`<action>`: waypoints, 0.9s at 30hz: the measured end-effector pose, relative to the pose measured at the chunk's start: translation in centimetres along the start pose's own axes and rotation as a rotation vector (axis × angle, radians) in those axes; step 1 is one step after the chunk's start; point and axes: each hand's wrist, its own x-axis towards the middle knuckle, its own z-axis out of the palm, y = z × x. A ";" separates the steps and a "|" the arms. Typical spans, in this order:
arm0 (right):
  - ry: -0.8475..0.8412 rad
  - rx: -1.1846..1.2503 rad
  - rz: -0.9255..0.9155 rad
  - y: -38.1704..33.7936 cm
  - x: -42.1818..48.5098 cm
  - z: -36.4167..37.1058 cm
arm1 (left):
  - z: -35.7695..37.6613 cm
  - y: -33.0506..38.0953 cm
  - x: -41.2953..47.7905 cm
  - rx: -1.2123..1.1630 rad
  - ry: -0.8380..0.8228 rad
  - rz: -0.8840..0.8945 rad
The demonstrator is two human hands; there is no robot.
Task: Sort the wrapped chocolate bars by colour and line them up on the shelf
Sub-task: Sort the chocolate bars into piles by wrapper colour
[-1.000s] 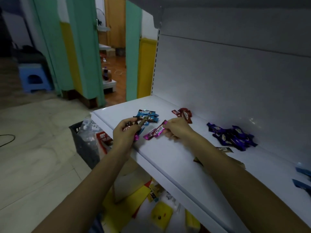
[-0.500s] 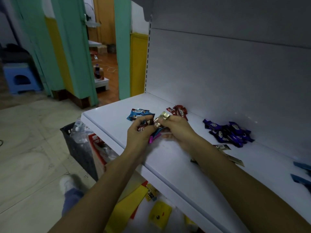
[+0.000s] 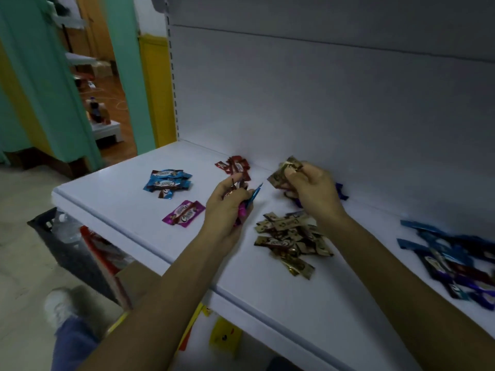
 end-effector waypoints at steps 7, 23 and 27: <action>-0.099 -0.488 -0.276 5.7 -2.8 -3.9 | -0.3 -2.4 -1.1 0.060 -0.084 -0.009; -0.222 -0.010 0.111 0.7 -1.9 1.0 | -0.9 -1.9 -1.3 -0.167 -0.016 -0.090; -0.206 0.034 0.152 0.5 -1.8 1.6 | -0.9 -1.5 -1.2 -0.367 0.043 -0.198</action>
